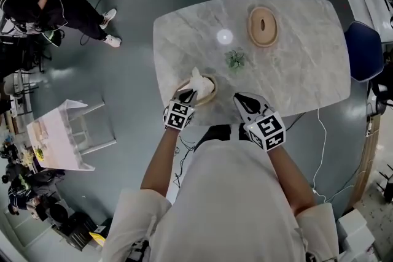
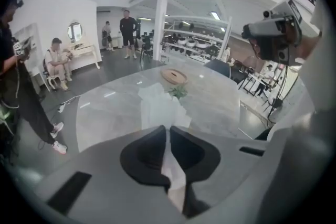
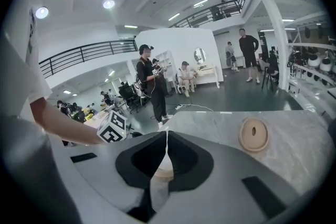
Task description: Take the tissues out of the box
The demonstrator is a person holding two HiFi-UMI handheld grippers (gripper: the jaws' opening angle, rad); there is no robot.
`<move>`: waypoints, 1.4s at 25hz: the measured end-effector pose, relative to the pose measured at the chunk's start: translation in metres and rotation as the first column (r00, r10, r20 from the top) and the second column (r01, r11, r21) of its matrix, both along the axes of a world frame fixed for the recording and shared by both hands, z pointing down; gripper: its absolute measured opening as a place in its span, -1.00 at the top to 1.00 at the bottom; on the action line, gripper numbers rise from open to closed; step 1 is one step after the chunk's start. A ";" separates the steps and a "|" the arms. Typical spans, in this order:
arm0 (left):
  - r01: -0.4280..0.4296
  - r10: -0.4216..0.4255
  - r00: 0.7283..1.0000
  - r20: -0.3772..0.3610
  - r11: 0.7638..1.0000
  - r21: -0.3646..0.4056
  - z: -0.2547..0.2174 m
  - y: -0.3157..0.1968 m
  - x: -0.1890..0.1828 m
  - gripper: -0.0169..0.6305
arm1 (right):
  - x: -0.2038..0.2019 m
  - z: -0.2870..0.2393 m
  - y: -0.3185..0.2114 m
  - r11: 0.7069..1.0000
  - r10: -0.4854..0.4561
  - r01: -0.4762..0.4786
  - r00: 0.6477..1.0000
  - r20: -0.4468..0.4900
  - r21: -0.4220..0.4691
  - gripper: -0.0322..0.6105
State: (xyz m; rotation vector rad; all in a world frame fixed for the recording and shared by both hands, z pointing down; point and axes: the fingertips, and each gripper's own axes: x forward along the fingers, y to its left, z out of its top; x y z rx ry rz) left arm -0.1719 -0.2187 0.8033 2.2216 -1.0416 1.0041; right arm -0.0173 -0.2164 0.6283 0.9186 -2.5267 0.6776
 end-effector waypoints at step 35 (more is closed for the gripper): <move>0.485 -0.349 0.870 -0.349 0.738 0.470 -0.312 0.060 -0.047 0.85 | -0.016 -0.151 -0.018 0.934 -0.246 0.225 0.968 0.042 0.278 0.79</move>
